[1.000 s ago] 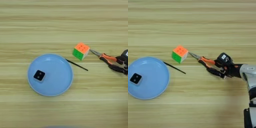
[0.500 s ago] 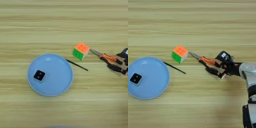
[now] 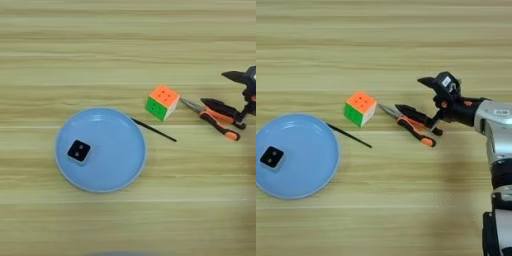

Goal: Move the objects on the table

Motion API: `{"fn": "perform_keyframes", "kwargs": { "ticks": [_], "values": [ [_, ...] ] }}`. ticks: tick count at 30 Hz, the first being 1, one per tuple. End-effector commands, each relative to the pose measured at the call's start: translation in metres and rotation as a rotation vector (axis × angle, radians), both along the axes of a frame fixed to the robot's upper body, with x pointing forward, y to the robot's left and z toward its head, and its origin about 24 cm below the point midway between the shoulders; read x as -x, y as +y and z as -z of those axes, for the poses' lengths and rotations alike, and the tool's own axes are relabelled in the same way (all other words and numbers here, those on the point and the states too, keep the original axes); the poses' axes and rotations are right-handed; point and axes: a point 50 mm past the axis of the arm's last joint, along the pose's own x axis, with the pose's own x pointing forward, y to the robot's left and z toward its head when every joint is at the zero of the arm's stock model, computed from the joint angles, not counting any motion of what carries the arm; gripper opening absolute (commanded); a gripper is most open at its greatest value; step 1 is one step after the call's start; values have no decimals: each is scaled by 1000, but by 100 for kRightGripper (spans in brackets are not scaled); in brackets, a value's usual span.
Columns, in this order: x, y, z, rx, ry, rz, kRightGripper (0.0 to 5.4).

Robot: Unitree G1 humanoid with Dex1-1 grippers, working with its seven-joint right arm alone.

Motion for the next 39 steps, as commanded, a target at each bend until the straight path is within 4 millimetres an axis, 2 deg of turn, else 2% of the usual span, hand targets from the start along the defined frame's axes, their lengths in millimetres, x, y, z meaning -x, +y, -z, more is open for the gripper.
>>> {"fn": "perform_keyframes", "kwargs": {
  "ticks": [1,10,16,31,39],
  "values": [
    [-7,11,-45,-25,-177,-30,537],
    [-3,50,-61,-93,-259,-148,537],
    [2,75,-64,-112,-291,-226,537],
    [1,112,-54,-145,-223,-278,537],
    [14,138,-45,-154,-174,-347,537]
  ]
}}
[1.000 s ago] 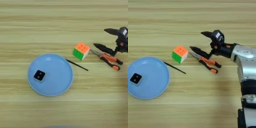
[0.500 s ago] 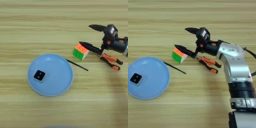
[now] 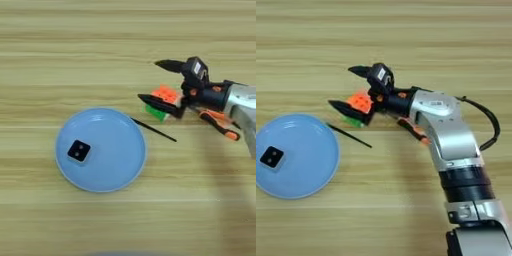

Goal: Move the objects on the table

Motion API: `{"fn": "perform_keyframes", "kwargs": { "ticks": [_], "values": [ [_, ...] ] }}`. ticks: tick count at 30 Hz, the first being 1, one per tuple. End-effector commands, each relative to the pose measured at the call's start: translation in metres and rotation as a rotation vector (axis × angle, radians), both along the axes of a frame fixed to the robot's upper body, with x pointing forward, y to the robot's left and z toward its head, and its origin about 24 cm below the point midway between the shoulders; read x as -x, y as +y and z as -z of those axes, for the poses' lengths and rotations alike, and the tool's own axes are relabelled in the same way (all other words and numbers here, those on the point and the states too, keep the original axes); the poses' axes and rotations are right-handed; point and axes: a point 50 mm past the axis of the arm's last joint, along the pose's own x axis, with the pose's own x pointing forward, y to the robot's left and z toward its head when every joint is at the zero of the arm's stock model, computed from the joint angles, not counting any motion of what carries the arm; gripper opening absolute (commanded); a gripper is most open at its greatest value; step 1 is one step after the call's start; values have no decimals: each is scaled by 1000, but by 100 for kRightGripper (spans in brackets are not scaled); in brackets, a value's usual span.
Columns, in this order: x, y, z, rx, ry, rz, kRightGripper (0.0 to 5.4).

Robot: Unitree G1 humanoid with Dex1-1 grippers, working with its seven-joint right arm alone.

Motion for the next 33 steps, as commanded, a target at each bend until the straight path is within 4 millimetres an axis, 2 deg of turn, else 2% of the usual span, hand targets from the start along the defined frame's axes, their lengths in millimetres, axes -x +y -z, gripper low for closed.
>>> {"fn": "perform_keyframes", "kwargs": {
  "ticks": [1,5,14,26,33],
  "values": [
    [2,14,-25,-6,-112,-27,537],
    [9,31,-14,9,-72,-64,537],
    [17,56,10,26,8,-123,537],
    [27,86,29,20,69,-189,537],
    [33,92,42,59,100,-209,537]
  ]
}}
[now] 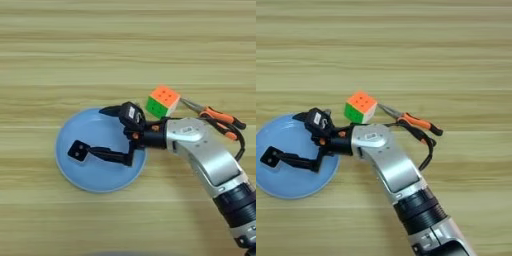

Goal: Move the objects on the table

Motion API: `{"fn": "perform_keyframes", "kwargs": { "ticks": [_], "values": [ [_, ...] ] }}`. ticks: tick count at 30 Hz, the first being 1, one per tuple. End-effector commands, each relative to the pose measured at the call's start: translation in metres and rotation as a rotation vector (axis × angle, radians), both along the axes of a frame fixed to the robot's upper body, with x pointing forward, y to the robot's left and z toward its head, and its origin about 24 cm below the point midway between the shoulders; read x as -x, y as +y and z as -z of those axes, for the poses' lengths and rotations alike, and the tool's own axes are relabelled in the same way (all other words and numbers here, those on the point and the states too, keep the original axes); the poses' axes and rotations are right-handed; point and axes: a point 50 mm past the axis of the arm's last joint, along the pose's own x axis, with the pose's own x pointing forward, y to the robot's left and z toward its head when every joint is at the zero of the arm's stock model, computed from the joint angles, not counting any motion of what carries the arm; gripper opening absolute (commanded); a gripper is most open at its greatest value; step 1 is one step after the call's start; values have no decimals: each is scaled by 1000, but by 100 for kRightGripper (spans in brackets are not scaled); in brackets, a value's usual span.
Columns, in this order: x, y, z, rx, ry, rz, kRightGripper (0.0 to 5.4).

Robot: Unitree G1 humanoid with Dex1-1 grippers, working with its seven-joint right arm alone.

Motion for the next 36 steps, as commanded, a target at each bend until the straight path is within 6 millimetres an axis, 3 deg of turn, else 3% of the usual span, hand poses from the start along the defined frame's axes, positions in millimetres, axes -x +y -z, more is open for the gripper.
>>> {"fn": "perform_keyframes", "kwargs": {
  "ticks": [1,19,36],
  "values": [
    [-5,5,-10,0,-75,7,537],
    [4,25,14,67,-62,-43,537],
    [-5,40,17,50,-124,-1,537]
  ]
}}
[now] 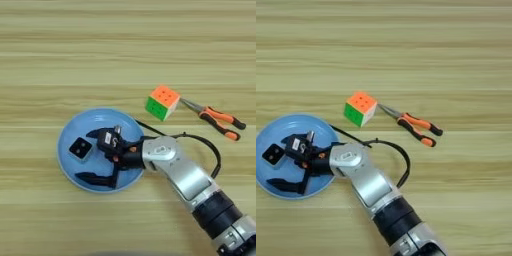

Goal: Move the objects on the table

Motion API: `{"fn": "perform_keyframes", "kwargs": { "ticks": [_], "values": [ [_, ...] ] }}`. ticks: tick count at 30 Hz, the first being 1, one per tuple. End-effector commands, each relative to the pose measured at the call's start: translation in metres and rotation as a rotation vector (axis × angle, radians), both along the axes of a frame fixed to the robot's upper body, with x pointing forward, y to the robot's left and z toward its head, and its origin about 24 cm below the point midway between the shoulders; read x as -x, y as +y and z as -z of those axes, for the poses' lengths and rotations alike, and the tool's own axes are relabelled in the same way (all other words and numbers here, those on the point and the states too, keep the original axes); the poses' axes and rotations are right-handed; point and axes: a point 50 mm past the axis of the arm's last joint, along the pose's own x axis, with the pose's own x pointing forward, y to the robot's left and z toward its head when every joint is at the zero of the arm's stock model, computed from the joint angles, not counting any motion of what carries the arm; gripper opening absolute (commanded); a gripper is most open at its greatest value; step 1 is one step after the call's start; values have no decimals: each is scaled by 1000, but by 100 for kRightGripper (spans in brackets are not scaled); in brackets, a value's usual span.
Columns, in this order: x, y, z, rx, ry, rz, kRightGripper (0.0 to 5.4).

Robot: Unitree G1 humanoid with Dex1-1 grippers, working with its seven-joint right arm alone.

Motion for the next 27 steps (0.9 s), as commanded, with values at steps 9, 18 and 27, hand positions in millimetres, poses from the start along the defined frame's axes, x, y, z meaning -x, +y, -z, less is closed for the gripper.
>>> {"fn": "perform_keyframes", "kwargs": {
  "ticks": [9,18,27],
  "values": [
    [-20,10,-24,-44,-157,41,449],
    [-20,10,-22,-42,-158,40,332],
    [-21,11,-22,-46,-162,44,288]
  ]
}}
